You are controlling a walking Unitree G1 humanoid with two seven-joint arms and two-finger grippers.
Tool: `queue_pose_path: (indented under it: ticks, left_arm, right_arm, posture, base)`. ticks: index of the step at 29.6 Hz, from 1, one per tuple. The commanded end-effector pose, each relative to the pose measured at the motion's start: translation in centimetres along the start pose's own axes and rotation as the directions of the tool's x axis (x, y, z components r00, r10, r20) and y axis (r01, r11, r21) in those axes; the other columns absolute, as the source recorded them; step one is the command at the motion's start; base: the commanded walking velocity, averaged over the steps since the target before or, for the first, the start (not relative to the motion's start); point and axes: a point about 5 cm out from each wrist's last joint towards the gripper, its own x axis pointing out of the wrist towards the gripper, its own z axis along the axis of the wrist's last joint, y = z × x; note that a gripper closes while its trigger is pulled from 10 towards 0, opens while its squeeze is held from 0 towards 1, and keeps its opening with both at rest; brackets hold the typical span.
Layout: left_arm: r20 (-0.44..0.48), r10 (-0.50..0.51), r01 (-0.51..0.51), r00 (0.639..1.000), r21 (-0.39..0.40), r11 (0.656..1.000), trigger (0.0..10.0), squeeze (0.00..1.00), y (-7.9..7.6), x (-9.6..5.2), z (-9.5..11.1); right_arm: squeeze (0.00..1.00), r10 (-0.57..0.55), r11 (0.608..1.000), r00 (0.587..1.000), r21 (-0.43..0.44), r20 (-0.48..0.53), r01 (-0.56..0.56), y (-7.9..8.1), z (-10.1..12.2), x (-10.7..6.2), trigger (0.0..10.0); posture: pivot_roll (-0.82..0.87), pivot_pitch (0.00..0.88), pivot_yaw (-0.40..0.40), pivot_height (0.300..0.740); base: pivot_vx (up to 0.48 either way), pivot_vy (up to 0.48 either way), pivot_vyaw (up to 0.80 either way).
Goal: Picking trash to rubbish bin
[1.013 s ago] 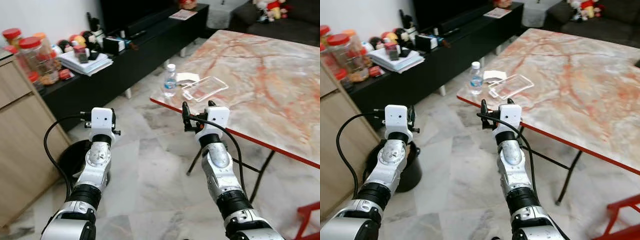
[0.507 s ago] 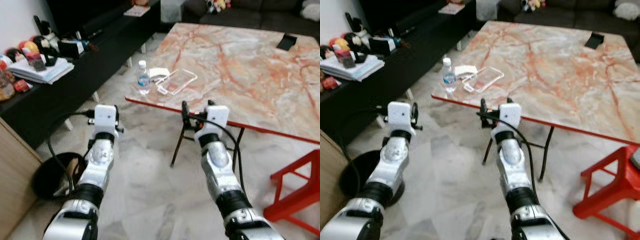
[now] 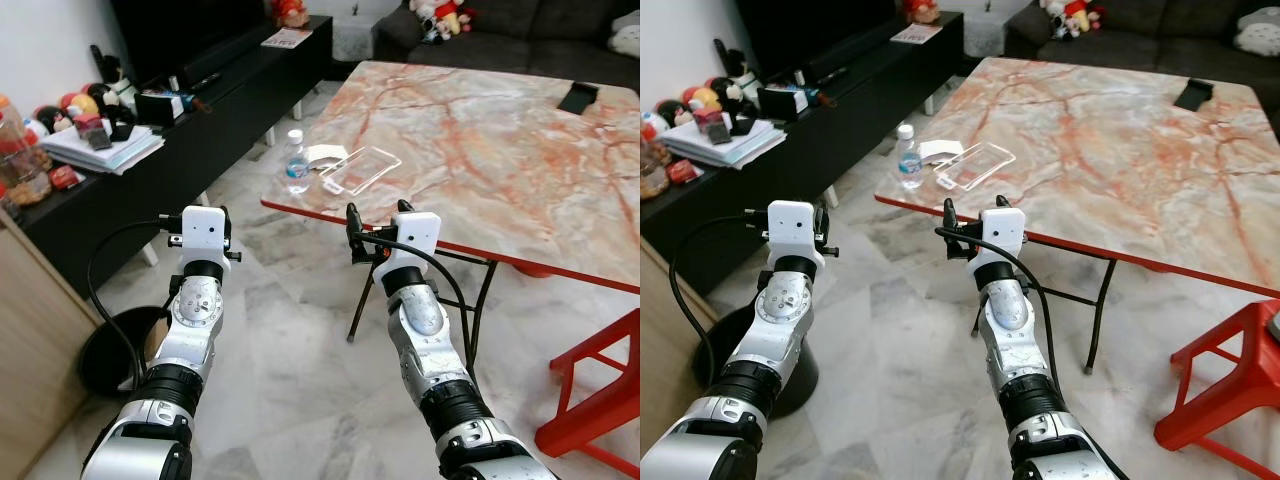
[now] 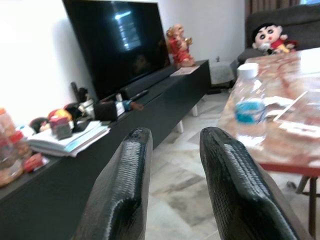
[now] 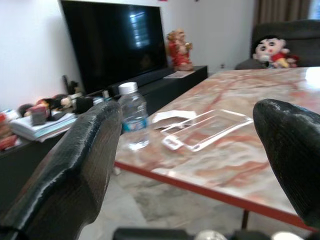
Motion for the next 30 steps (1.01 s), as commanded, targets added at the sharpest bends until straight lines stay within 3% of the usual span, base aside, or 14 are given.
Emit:
queue_pose_path:
  ticks: [1, 5, 9, 18, 22, 27, 30]
  left_arm:
    - [0.013, 0.003, -0.003, 1.000, -0.002, 1.000, 10.0, 0.00, -0.1, 0.4, 0.6]
    - [0.009, 0.005, -0.005, 1.000, 0.000, 1.000, 10.0, 0.00, -0.1, 0.4, 0.6]
    - [0.013, 0.010, -0.010, 1.000, 0.000, 1.000, 10.0, 0.00, 0.0, 0.4, 0.8]
    - [0.035, 0.022, -0.022, 0.999, -0.001, 1.000, 10.0, 0.00, 0.2, 0.7, 1.4]
    - [0.049, 0.030, -0.030, 0.998, 0.002, 1.000, 10.0, 0.00, 0.2, 0.6, 1.6]
    - [0.088, 0.036, -0.038, 0.995, 0.012, 0.999, 10.0, 0.00, 0.1, 0.5, 2.2]
    - [0.167, 0.014, -0.018, 0.986, 0.024, 1.000, 10.0, 0.00, -0.4, 0.4, 3.5]
  right_arm:
    - [0.00, 0.013, 1.000, 1.000, 0.005, 0.016, -0.013, 0.3, 0.7, 0.4, 10.0]
    - [0.00, 0.015, 1.000, 1.000, 0.018, 0.018, -0.015, 0.4, 0.7, 0.4, 10.0]
    - [0.00, 0.022, 1.000, 1.000, 0.021, 0.021, -0.023, 0.5, 0.9, 0.6, 10.0]
    - [0.00, 0.061, 0.998, 0.997, -0.021, 0.045, -0.060, 1.2, 1.2, 0.6, 10.0]
    - [0.00, 0.067, 0.998, 0.996, 0.008, 0.055, -0.067, 1.5, 1.3, 0.6, 10.0]
    - [0.00, 0.070, 0.998, 0.996, 0.001, 0.061, -0.071, 1.4, 1.4, 0.6, 10.0]
    - [0.00, 0.067, 0.998, 0.996, 0.007, 0.062, -0.068, 1.4, 1.4, 0.5, 10.0]
  posture:
    - [-0.08, 0.043, 0.045, 0.740]
    - [-0.08, 0.043, 0.045, 0.740]
    - [-0.08, 0.049, 0.045, 0.740]
    - [-0.08, 0.049, 0.044, 0.740]
    - [-0.08, 0.049, 0.042, 0.740]
    - [-0.08, 0.048, 0.041, 0.740]
    - [-0.08, 0.048, 0.041, 0.740]
  base:
    - [0.334, 0.000, 0.00]
    - [0.335, 0.000, 0.00]
    - [0.333, 0.000, -0.75]
    - [0.332, 0.000, 0.00]
    - [0.320, 0.000, 0.00]
    - [0.286, 0.000, 0.00]
    - [0.000, 0.000, 0.00]
